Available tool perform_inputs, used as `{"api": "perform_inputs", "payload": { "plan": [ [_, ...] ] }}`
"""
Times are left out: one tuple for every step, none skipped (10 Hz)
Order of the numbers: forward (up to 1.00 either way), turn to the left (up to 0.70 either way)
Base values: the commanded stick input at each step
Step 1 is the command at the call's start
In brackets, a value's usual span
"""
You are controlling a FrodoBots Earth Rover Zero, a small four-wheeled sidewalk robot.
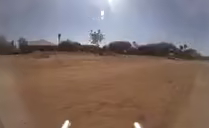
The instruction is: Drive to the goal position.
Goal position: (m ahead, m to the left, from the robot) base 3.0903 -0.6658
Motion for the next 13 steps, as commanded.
{"api": "perform_inputs", "payload": {
  "plan": [
    [0.00, -0.45],
    [0.00, -0.45],
    [0.00, -0.45],
    [0.00, -0.45],
    [0.00, -0.45],
    [0.00, -0.45],
    [0.00, -0.45],
    [0.00, -0.45],
    [0.00, -0.45],
    [0.00, -0.45],
    [0.00, -0.45],
    [0.00, -0.45],
    [0.00, -0.45]
  ]
}}
